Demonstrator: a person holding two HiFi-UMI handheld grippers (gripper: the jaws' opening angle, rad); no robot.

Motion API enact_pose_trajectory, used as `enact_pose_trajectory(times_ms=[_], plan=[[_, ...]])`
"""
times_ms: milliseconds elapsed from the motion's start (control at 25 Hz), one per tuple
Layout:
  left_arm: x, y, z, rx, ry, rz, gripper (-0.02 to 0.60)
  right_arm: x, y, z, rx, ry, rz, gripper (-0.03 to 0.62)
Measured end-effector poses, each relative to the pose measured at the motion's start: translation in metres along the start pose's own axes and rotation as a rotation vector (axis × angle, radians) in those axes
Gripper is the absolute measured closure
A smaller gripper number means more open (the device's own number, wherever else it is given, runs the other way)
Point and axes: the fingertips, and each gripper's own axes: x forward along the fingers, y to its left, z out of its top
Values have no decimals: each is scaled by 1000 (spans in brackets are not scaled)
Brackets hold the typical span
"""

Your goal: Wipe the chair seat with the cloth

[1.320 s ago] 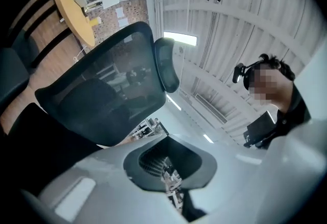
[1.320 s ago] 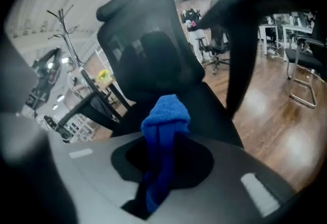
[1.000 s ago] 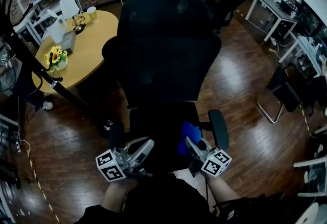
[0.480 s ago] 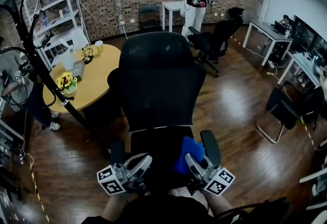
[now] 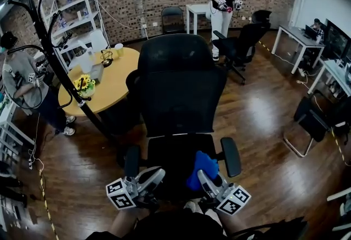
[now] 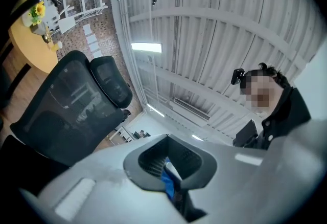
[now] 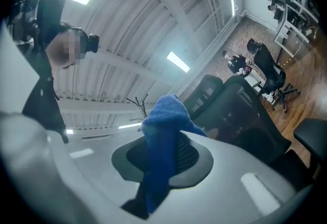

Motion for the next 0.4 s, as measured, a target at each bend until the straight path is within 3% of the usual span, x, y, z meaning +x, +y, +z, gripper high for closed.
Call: enact_pose_trajectory(times_ms=[200, 400], plan=[[-18, -35, -9, 23, 12, -86, 589, -22, 37, -18, -42, -6, -40, 533], [-88, -43, -18, 7, 19, -76, 589, -36, 79, -56, -77, -5, -69, 533]])
